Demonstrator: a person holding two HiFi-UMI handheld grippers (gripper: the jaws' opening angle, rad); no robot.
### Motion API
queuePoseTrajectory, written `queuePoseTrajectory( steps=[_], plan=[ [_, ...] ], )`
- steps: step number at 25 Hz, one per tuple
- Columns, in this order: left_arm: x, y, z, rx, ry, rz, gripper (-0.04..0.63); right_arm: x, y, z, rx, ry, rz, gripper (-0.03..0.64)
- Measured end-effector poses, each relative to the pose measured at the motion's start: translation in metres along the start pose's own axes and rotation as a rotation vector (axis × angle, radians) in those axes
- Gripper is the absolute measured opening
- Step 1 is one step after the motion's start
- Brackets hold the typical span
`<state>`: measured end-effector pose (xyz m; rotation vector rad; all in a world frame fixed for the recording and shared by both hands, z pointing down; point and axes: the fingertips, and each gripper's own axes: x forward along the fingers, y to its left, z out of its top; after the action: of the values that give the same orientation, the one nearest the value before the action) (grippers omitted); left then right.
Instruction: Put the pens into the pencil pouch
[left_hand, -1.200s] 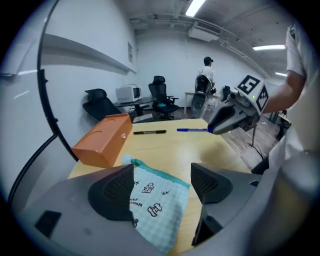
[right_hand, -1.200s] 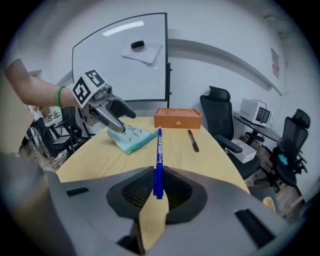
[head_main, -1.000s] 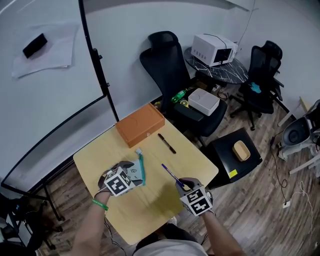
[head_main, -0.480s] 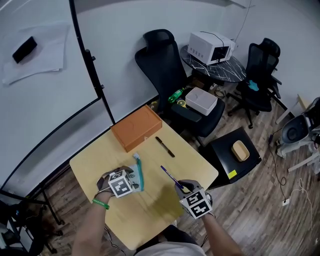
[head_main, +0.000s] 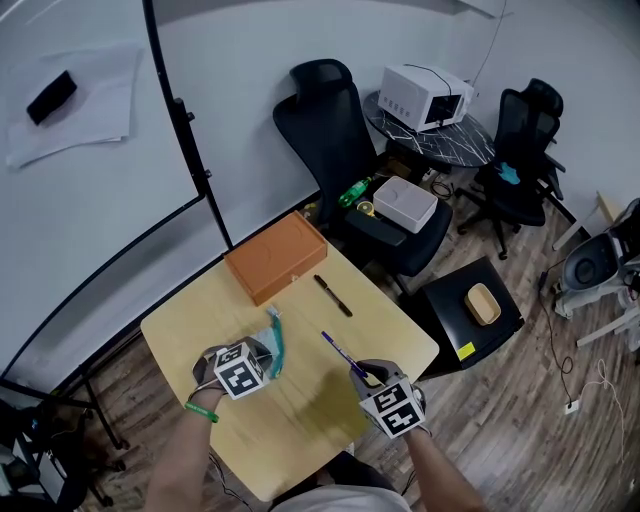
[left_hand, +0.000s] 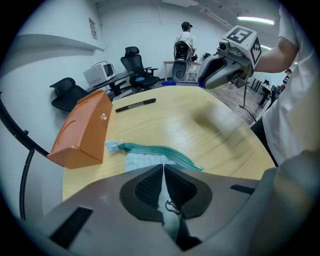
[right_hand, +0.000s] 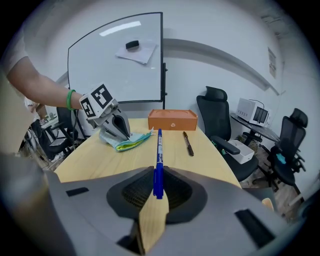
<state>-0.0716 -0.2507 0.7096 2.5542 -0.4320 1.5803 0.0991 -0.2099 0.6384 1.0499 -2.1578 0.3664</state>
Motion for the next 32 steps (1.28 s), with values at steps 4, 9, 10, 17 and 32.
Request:
queuePoseTrajectory(
  steps=[4, 9, 10, 17, 32],
  plan=[
    [-0.014, -0.002, 0.005, -0.002, -0.05, 0.015, 0.015, -0.001, 0.002, 0.003, -0.007, -0.006, 0.007, 0.06],
    [-0.039, -0.006, 0.016, -0.013, -0.156, 0.032, 0.015, -0.003, 0.005, 0.008, -0.047, -0.02, 0.024, 0.06],
    [-0.043, -0.007, 0.016, -0.01, -0.167, 0.037, 0.014, -0.003, 0.007, 0.009, -0.06, -0.021, 0.03, 0.06],
    [-0.073, -0.011, 0.021, -0.024, -0.236, 0.086, 0.014, -0.007, 0.025, 0.024, -0.323, 0.013, 0.116, 0.06],
    [-0.084, -0.031, 0.045, 0.011, -0.284, 0.107, 0.014, 0.015, 0.065, 0.029, -0.713, 0.182, 0.281, 0.06]
  ],
)
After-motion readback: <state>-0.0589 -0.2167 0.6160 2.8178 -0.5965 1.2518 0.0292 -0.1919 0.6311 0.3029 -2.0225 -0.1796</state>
